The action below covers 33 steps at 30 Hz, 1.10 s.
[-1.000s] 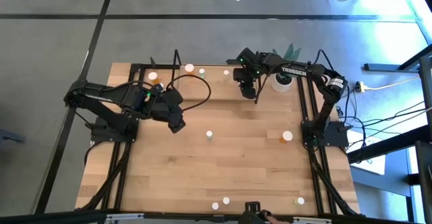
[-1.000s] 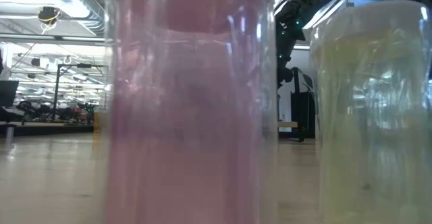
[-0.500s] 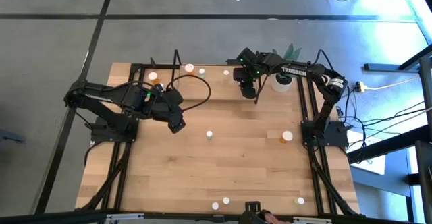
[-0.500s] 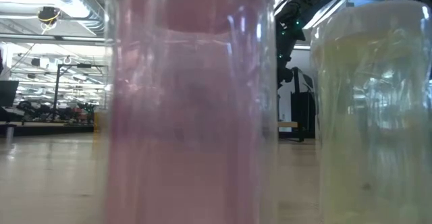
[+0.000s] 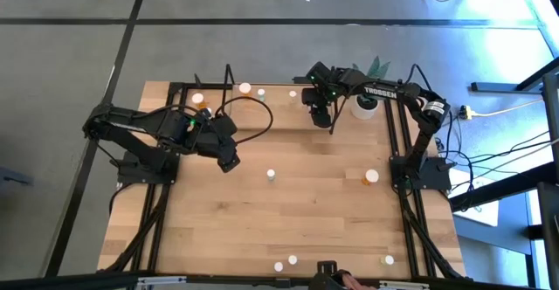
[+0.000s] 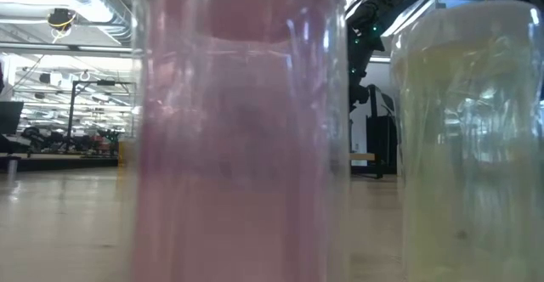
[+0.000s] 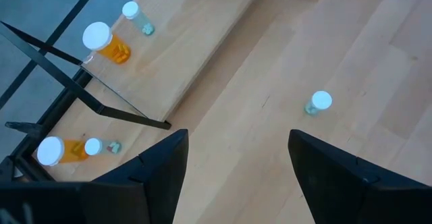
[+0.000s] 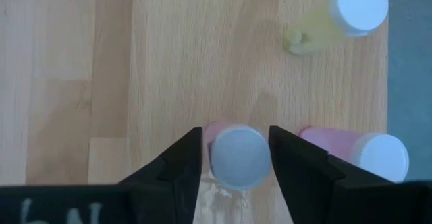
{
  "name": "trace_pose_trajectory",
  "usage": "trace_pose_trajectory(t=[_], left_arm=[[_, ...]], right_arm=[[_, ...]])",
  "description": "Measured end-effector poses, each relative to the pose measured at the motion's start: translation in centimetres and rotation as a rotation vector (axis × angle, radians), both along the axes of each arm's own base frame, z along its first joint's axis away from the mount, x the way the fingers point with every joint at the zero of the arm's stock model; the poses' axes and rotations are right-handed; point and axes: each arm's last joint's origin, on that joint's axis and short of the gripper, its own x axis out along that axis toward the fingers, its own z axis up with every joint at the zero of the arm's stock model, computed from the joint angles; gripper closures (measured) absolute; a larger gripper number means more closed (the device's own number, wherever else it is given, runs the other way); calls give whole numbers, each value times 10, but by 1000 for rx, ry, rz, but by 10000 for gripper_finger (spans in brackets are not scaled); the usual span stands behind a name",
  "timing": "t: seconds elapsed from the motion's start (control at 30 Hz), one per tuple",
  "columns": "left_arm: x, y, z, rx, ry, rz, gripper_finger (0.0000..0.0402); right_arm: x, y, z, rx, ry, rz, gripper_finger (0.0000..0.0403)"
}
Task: Pick and place medicine bottles onto shelf by color
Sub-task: Put the left pink pill bottle on the shelf aligned with the other pink pill bottle
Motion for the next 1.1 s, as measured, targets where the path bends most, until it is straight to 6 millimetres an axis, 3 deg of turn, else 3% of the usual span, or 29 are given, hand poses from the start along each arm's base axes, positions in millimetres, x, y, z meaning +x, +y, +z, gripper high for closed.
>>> trace_pose_trajectory(t=[0.73,0.93,1.1], left_arm=[[0,0,0,-7,2,-3,153],[0,0,0,-15,3,-6,153],[0,-1,0,-28,7,-11,153]], right_arm=[[0,0,1,6,-3,-18,236],[-1,0,8,1,-2,-53,236],[1,-1,25,1,-11,-82,236]])
